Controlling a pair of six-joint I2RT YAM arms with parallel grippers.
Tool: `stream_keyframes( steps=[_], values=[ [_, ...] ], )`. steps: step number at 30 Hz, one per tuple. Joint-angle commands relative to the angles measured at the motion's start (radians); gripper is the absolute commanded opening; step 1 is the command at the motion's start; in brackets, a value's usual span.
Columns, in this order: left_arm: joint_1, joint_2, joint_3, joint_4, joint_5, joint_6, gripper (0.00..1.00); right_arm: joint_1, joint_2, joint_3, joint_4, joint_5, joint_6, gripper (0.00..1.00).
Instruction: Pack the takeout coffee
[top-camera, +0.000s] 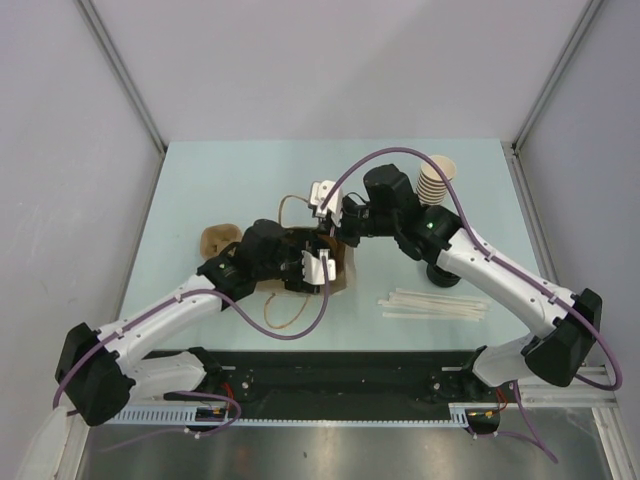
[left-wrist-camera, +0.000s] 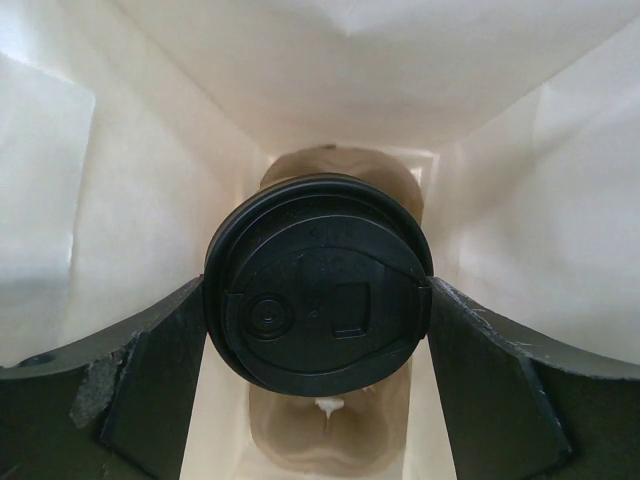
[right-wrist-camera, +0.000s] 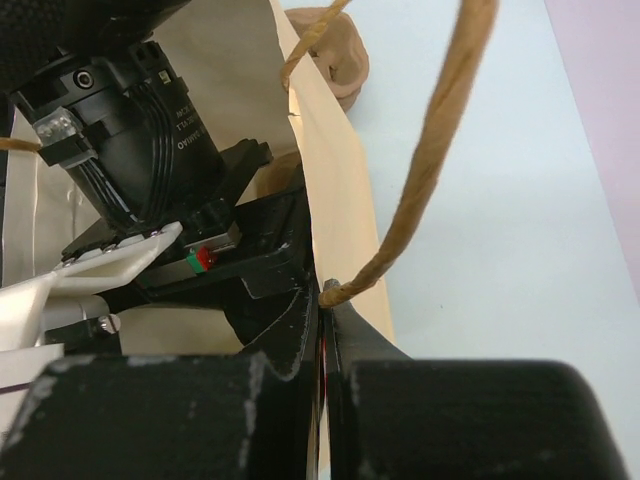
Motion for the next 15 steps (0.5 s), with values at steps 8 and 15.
stream_keyframes(
  steps=[8,15],
  values=[
    [-0.005,-0.010,-0.031,0.009,0.025,0.056,0.40,0.075,-0.089,-0.053,0.093,0.019,-0.058,0.00],
    [-0.006,-0.100,-0.014,-0.005,0.032,0.071,0.40,0.069,-0.089,-0.082,0.103,0.016,-0.110,0.00]
  ],
)
